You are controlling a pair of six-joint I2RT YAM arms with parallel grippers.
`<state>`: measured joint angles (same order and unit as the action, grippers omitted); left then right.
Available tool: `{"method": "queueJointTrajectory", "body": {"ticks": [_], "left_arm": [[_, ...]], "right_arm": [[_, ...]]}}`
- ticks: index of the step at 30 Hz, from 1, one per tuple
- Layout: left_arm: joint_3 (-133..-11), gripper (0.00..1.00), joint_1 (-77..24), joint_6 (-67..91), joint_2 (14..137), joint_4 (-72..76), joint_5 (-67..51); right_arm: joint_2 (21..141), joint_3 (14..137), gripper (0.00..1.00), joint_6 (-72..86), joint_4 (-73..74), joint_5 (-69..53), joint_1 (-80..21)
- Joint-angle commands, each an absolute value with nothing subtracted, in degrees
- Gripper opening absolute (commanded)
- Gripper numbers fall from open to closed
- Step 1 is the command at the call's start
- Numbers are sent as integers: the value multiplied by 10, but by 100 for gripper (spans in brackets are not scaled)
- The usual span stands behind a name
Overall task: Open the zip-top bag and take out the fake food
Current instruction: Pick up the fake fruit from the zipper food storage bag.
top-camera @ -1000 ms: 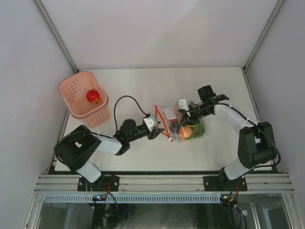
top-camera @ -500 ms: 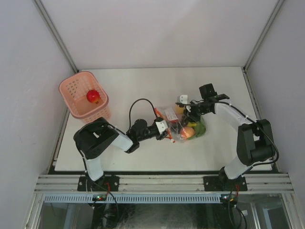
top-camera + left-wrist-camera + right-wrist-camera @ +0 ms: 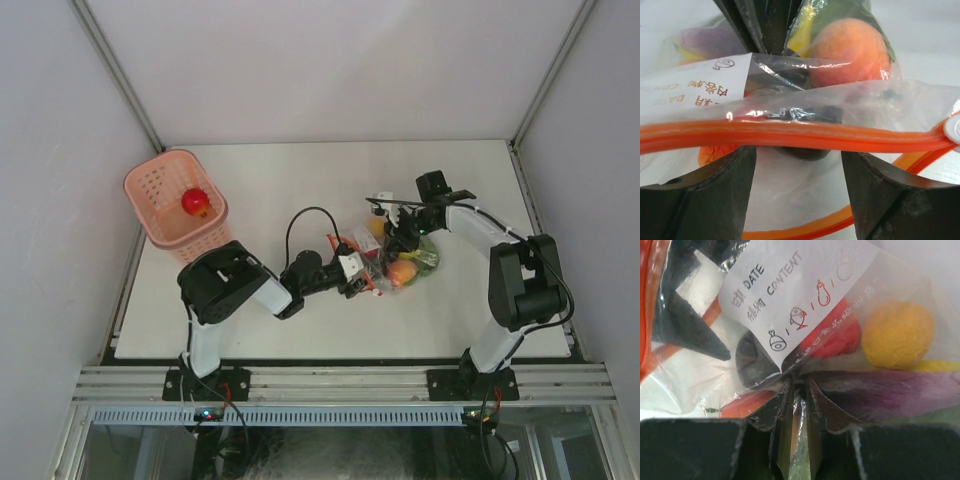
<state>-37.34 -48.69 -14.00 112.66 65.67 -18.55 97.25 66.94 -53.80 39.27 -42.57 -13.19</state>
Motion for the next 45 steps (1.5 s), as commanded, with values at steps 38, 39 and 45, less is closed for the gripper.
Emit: {"method": "queueJointTrajectory", "body": {"ticks": [38, 39, 45], "left_arm": [[-479, 58, -533, -100, 1225, 670, -133], [-477, 49, -533, -97, 1222, 668, -127], [-429, 23, -533, -67, 1168, 682, -106]], "right_arm": [[1069, 751, 0, -567, 561, -433, -156], [1068, 751, 0, -565, 560, -433, -155], [1053, 751, 1, -548, 546, -426, -139]]}}
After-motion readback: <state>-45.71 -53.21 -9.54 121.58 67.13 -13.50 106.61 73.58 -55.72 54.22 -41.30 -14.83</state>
